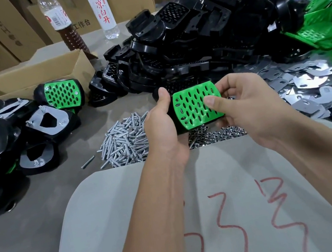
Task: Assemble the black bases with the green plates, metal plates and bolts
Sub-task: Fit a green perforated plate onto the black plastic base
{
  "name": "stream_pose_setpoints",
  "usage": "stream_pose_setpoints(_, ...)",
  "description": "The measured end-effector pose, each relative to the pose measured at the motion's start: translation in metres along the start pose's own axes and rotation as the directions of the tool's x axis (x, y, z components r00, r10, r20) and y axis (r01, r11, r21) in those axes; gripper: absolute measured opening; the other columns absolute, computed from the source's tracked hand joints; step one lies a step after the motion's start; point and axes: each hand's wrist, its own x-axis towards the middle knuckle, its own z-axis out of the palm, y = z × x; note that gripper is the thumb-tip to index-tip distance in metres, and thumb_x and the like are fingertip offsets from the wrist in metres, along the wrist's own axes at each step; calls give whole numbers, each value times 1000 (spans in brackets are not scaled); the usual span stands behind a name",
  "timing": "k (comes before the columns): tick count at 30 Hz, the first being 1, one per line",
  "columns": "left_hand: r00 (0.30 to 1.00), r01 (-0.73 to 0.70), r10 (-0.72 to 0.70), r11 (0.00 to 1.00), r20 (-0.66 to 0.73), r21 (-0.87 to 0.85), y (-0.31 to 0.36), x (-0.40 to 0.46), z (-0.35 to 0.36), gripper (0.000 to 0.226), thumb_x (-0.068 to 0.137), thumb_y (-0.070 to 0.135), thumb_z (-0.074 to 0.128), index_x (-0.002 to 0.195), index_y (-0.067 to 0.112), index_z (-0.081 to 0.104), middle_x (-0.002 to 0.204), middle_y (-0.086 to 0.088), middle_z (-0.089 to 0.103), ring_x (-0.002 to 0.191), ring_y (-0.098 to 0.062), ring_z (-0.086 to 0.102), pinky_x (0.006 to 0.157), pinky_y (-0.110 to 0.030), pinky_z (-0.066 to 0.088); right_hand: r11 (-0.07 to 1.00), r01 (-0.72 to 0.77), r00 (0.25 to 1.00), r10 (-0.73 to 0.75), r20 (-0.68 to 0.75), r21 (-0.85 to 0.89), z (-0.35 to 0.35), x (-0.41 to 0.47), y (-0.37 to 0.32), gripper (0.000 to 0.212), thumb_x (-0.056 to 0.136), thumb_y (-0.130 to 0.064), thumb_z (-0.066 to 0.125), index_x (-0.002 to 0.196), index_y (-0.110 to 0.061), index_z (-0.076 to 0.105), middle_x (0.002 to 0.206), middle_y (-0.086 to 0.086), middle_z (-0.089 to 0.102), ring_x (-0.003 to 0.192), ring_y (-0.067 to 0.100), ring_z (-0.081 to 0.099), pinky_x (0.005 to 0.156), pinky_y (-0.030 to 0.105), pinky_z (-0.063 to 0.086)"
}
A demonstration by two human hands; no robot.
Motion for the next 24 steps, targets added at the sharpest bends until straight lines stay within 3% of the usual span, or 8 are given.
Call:
stream_pose_setpoints(3,1000,-2,2,1000,32,6,1,1,-3,39,105,42,56,100,6,71,83,-7,78,69,-17,75,55,-29,58,1000,-5,1000,5,-19,-3,2,-1,-1,11,96,-9,73,91,-8,64,93,14,72,84,45,75,60,40,62)
stream_pose_setpoints(8,999,-34,33,996,16,81,1,1,-3,38,104,43,58,99,8,71,80,-4,77,69,-16,74,59,-30,62,997,-21,999,17,-50,-78,2,-1,1,14,96,-13,75,92,-10,62,97,13,71,77,40,77,71,62,63)
stream_pose_setpoints(11,999,-42,38,993,37,111,1,1,-2,40,102,46,60,101,7,70,82,-4,77,70,-15,75,64,-31,61,998,-39,998,36,-49,-58,0,0,1,15,95,-12,75,91,-8,62,98,14,71,79,40,77,68,53,65)
stream_pose_setpoints(14,997,-28,19,992,76,123,1,1,-3,44,99,47,64,104,4,72,91,-10,78,77,-20,75,71,-36,63,999,-46,999,46,-5,-10,-1,0,2,13,96,-11,74,89,-8,62,102,20,72,87,51,73,74,55,64)
stream_pose_setpoints(17,996,-27,19,995,82,97,4,2,-2,46,101,42,62,116,-1,70,103,-13,78,87,-25,76,82,-42,63,986,-52,993,36,109,156,-6,1,1,4,98,-7,67,101,-5,66,113,26,72,83,44,70,62,32,58)
stream_pose_setpoints(20,999,-28,25,998,45,48,9,4,-4,45,104,40,60,124,1,69,115,-16,77,105,-32,76,91,-52,62,864,-29,980,-74,183,503,-20,3,-5,26,100,-15,59,124,-6,64,129,17,69,88,17,63,56,19,43)
stream_pose_setpoints(22,999,-21,19,999,34,44,7,4,-2,42,103,38,62,123,1,69,117,-18,76,110,-36,74,92,-56,61,813,19,995,-70,65,582,-28,7,-5,20,105,-15,52,122,-10,63,121,8,74,81,12,64,56,20,41)
stream_pose_setpoints(24,999,-22,21,999,37,26,7,2,-1,38,104,36,62,117,2,71,116,-18,76,109,-36,74,90,-54,62,878,69,988,7,-156,474,-27,9,-2,13,106,-8,52,117,-13,58,109,7,76,75,15,68,51,21,42)
